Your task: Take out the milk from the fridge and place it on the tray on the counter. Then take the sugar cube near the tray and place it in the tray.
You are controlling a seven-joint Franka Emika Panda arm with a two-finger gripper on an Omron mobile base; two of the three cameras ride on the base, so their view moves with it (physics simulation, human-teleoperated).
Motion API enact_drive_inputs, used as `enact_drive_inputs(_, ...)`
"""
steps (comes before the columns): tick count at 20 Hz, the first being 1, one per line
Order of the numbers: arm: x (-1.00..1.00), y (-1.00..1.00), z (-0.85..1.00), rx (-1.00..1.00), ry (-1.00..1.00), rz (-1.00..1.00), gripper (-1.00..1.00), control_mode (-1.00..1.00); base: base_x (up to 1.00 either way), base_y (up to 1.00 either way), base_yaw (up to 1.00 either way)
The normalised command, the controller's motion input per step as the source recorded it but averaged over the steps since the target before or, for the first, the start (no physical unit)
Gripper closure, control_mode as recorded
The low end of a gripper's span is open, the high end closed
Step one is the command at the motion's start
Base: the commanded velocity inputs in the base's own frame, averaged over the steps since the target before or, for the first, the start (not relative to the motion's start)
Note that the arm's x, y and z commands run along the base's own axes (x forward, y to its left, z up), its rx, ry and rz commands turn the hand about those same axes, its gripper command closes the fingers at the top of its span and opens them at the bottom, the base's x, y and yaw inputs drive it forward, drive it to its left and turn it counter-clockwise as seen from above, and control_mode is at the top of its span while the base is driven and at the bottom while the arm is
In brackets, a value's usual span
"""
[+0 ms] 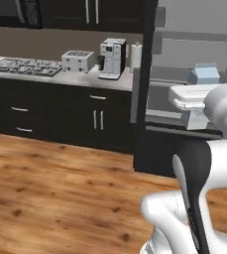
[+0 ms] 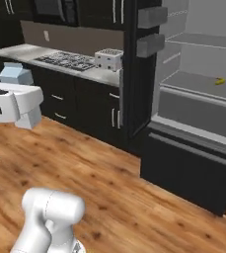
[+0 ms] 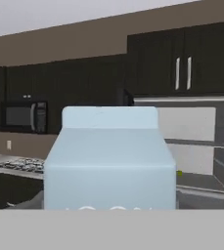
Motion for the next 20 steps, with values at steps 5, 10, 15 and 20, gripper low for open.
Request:
enact_drive_inputs(5,0.00,0.00,0.00,0.00,0.00,0.00,1.00,1.00,-0.05,0.15,1.00)
enact_drive_inputs(10,0.00,0.00,0.00,0.00,0.00,0.00,1.00,1.00,-0.04,0.01,1.00)
enact_drive_inputs(15,0.00,0.00,0.00,0.00,0.00,0.00,1.00,1.00,0.00,0.06,1.00)
enact_drive_inputs(20,0.00,0.00,0.00,0.00,0.00,0.00,1.00,1.00,0.04,-0.07,0.96)
